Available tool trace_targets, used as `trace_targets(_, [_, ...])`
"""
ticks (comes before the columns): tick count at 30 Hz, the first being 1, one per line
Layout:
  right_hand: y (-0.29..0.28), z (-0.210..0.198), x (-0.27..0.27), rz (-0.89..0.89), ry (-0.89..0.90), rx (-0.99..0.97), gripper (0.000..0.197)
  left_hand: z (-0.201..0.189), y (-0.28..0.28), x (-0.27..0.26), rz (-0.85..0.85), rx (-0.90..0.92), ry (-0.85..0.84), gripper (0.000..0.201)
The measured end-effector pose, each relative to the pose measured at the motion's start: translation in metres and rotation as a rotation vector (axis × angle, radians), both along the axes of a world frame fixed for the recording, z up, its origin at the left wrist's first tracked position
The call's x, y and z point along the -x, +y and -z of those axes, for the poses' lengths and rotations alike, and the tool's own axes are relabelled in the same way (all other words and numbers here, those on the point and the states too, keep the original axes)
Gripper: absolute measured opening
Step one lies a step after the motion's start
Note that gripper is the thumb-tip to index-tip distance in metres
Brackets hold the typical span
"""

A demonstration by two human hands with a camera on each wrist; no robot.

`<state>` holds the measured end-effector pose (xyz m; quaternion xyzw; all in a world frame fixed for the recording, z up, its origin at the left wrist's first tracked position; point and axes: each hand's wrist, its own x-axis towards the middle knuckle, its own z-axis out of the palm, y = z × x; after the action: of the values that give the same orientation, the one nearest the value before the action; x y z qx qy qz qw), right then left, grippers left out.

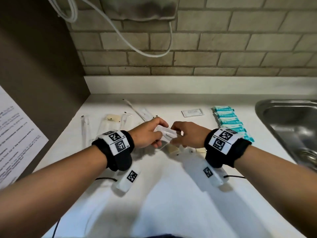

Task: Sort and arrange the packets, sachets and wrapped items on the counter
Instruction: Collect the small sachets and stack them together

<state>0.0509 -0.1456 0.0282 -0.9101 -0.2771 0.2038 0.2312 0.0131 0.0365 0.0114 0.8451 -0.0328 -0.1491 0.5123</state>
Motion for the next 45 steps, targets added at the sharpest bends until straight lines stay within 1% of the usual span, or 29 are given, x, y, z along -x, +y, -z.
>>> trace_targets(1, [-0.004, 0.001, 0.003, -0.019, -0.02, 0.048, 0.025, 0.0, -0.005, 0.005, 0.047, -0.099, -0.025, 0.029])
trace_targets(3, [-0.013, 0.004, 0.011, -0.067, -0.056, 0.147, 0.023, 0.0, -0.015, 0.014, 0.189, -0.382, -0.085, 0.029])
trace_targets(5, [-0.021, 0.009, 0.019, -0.113, -0.105, 0.255, 0.023, 0.0, -0.027, 0.02, 0.35, -0.647, -0.105, 0.022])
trace_targets(6, [-0.023, 0.013, 0.023, -0.123, -0.116, 0.293, 0.023, 0.001, -0.032, 0.023, 0.406, -0.725, -0.102, 0.015])
trace_targets(8, [-0.029, 0.022, 0.031, -0.143, -0.12, 0.339, 0.024, 0.008, -0.046, 0.03, 0.454, -0.802, -0.092, 0.004])
trace_targets(9, [-0.03, 0.027, 0.034, -0.147, -0.119, 0.349, 0.024, 0.012, -0.052, 0.032, 0.453, -0.825, -0.092, 0.004])
trace_targets(11, [-0.037, 0.035, 0.04, -0.151, -0.126, 0.344, 0.021, 0.022, -0.067, 0.037, 0.439, -0.861, -0.085, 0.015])
trace_targets(13, [-0.032, 0.042, 0.041, -0.121, -0.149, 0.312, 0.019, 0.029, -0.069, 0.037, 0.424, -0.87, -0.092, 0.024])
trace_targets(15, [-0.035, 0.046, 0.043, -0.069, -0.141, 0.277, 0.019, 0.033, -0.074, 0.038, 0.402, -0.852, -0.069, 0.028])
trace_targets(17, [-0.036, 0.049, 0.042, -0.047, -0.127, 0.261, 0.025, 0.033, -0.076, 0.039, 0.382, -0.852, -0.05, 0.034])
trace_targets(20, [-0.042, 0.052, 0.045, -0.06, -0.099, 0.256, 0.034, 0.033, -0.079, 0.042, 0.376, -0.835, -0.012, 0.042])
trace_targets(22, [-0.048, 0.049, 0.044, -0.069, -0.104, 0.235, 0.031, 0.033, -0.079, 0.042, 0.358, -0.834, -0.013, 0.035])
trace_targets(25, [-0.057, 0.045, 0.041, -0.108, -0.108, 0.197, 0.024, 0.038, -0.078, 0.044, 0.316, -0.835, -0.068, 0.022])
trace_targets(29, [-0.063, 0.04, 0.037, -0.118, -0.116, 0.183, 0.026, 0.035, -0.076, 0.049, 0.292, -0.788, -0.114, 0.021])
trace_targets(32, [-0.064, 0.04, 0.037, -0.142, -0.119, 0.192, 0.025, 0.031, -0.076, 0.053, 0.304, -0.787, -0.08, 0.013])
trace_targets(35, [-0.065, 0.041, 0.036, -0.16, -0.117, 0.209, 0.026, 0.028, -0.078, 0.054, 0.317, -0.821, -0.062, 0.021])
trace_targets(39, [-0.063, 0.034, 0.03, -0.174, -0.056, 0.279, 0.025, 0.028, -0.082, 0.048, 0.291, -0.831, -0.09, 0.02])
trace_targets(42, [-0.065, 0.023, 0.018, -0.145, -0.034, 0.271, 0.026, 0.017, -0.081, 0.038, 0.268, -0.759, -0.098, 0.016])
trace_targets(45, [-0.074, 0.007, 0.002, -0.079, 0.008, 0.208, 0.019, 0.0, -0.083, 0.026, 0.229, -0.676, -0.128, 0.025])
